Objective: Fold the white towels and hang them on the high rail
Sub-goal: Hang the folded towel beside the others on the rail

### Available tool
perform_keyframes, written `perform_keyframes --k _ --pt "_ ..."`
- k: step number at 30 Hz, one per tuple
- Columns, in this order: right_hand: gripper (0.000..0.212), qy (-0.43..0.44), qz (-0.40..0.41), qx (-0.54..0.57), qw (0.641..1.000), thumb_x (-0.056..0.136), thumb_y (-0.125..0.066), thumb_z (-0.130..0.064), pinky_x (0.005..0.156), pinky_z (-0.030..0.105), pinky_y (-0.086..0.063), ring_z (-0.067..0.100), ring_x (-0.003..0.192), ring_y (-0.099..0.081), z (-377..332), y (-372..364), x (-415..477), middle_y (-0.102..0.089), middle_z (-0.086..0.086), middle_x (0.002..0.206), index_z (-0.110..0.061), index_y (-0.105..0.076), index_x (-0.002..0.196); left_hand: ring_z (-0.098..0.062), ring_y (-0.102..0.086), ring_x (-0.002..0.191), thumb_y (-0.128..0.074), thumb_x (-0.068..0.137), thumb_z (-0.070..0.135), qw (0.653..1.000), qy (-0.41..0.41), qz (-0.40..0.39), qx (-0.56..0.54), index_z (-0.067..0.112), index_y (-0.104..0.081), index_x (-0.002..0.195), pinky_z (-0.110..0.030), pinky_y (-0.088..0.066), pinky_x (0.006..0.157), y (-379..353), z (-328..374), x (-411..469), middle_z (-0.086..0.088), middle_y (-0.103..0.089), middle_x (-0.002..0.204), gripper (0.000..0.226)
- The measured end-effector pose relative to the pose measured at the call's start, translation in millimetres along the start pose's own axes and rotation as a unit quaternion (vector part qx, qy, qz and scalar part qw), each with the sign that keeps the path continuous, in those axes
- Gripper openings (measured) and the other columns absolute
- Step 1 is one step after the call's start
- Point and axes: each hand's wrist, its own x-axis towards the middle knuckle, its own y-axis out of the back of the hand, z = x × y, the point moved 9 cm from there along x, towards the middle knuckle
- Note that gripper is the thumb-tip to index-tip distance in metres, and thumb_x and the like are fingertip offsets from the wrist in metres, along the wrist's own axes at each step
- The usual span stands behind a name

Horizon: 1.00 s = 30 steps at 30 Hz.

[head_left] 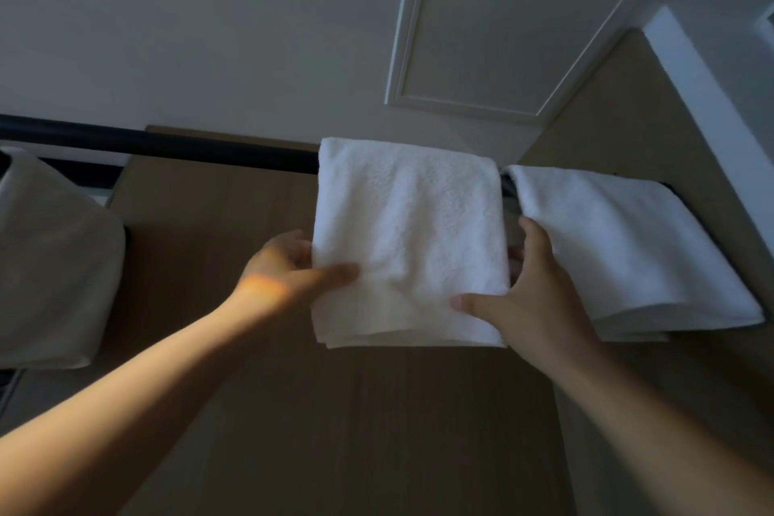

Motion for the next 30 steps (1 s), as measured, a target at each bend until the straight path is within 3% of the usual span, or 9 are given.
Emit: perform_keyframes --k 3,6,8,11,18,22,24,26,30 --pt "0.109 -0.037 -0.023 0.021 0.999 0.067 -0.088 -0.037 0.100 0.037 -0.047 0.021 0.128 -0.051 7.3 -2.0 1.0 -0.048 0.000 0.144 -0.020 -0.022 0.152 -0.017 -0.072 0.092 -0.079 0.058 0.046 0.995 0.002 -0.091 -0.043 0.020 -0.072 0.104 -0.032 -0.054 0.081 -6.5 -11.5 1.1 0.002 -0.076 0.098 0.054" --pt "0.061 -0.049 -0.050 0.048 0.996 0.069 -0.084 -0.041 0.082 0.035 -0.056 0.013 0.098 -0.066 11.6 -6.3 -0.5 -0.067 -0.006 0.112 -0.021 -0.057 0.120 -0.019 -0.071 0.098 -0.078 0.065 0.046 0.984 0.017 -0.155 -0.081 0.022 -0.075 0.101 -0.034 -0.052 0.088 -17.0 -15.3 0.3 -0.001 -0.075 0.104 0.044" --pt "0.040 -0.041 -0.060 0.067 0.995 0.072 -0.082 -0.043 0.071 0.029 -0.056 0.009 0.083 -0.069 13.3 -7.8 -1.4 -0.071 -0.009 0.095 -0.024 -0.064 0.102 -0.018 -0.071 0.097 -0.077 0.060 0.054 0.985 0.012 -0.155 -0.079 0.020 -0.073 0.105 -0.037 -0.052 0.090 -18.8 -14.2 2.2 -0.001 -0.075 0.104 0.057" --pt "0.025 -0.021 -0.072 0.103 0.992 0.076 -0.078 -0.043 0.058 0.014 -0.049 0.000 0.071 -0.069 11.4 -6.7 -3.9 -0.074 -0.013 0.082 -0.026 -0.068 0.092 -0.014 -0.072 0.090 -0.071 0.056 0.066 0.993 -0.013 -0.109 -0.044 0.023 -0.072 0.102 -0.036 -0.055 0.085 -12.6 -9.9 3.9 0.004 -0.075 0.099 0.063" --pt "0.012 0.064 -0.007 0.108 0.992 0.091 -0.063 -0.039 0.062 0.016 -0.045 0.001 0.081 -0.063 -14.7 1.2 1.3 -0.066 -0.012 0.094 -0.031 -0.058 0.099 -0.020 -0.073 0.085 -0.072 0.056 0.070 0.993 0.002 -0.116 -0.027 0.021 -0.077 0.088 -0.045 -0.056 0.089 -15.6 -18.2 -14.5 -0.003 -0.076 0.090 0.058" --pt "0.019 0.087 -0.019 0.123 0.988 0.093 -0.064 -0.036 0.062 0.002 -0.044 -0.012 0.083 -0.060 -22.5 -8.7 4.0 -0.064 -0.015 0.101 -0.032 -0.055 0.110 -0.037 -0.069 0.096 -0.074 0.063 0.060 0.985 0.033 -0.123 -0.119 0.005 -0.075 0.094 -0.055 -0.050 0.096 -24.4 -24.6 -27.1 -0.021 -0.072 0.098 0.063" --pt "0.021 0.080 -0.014 0.108 0.991 0.091 -0.065 -0.038 0.060 0.007 -0.045 -0.008 0.081 -0.062 -14.9 -8.5 3.1 -0.065 -0.013 0.099 -0.029 -0.056 0.108 -0.043 -0.064 0.105 -0.073 0.065 0.053 0.979 0.053 -0.114 -0.162 -0.004 -0.071 0.101 -0.059 -0.047 0.098 -22.8 -27.2 -25.2 -0.029 -0.066 0.108 0.067" --pt "0.021 0.068 -0.016 0.078 0.995 0.088 -0.068 -0.041 0.057 0.012 -0.045 -0.001 0.077 -0.064 -3.5 -9.2 0.6 -0.066 -0.011 0.094 -0.030 -0.056 0.102 -0.042 -0.062 0.108 -0.072 0.067 0.049 0.975 0.067 -0.119 -0.177 -0.006 -0.069 0.104 -0.057 -0.048 0.098 -22.9 -28.0 -22.3 -0.029 -0.064 0.113 0.066" --pt "0.015 0.053 -0.038 0.098 0.993 0.086 -0.071 -0.037 0.052 0.008 -0.045 -0.004 0.070 -0.066 14.6 -17.7 -5.2 -0.070 -0.010 0.086 -0.032 -0.058 0.092 -0.034 -0.067 0.103 -0.068 0.070 0.036 0.973 0.068 -0.139 -0.170 -0.005 -0.069 0.104 -0.050 -0.051 0.097 -27.2 -26.9 -20.5 -0.023 -0.069 0.109 0.053"
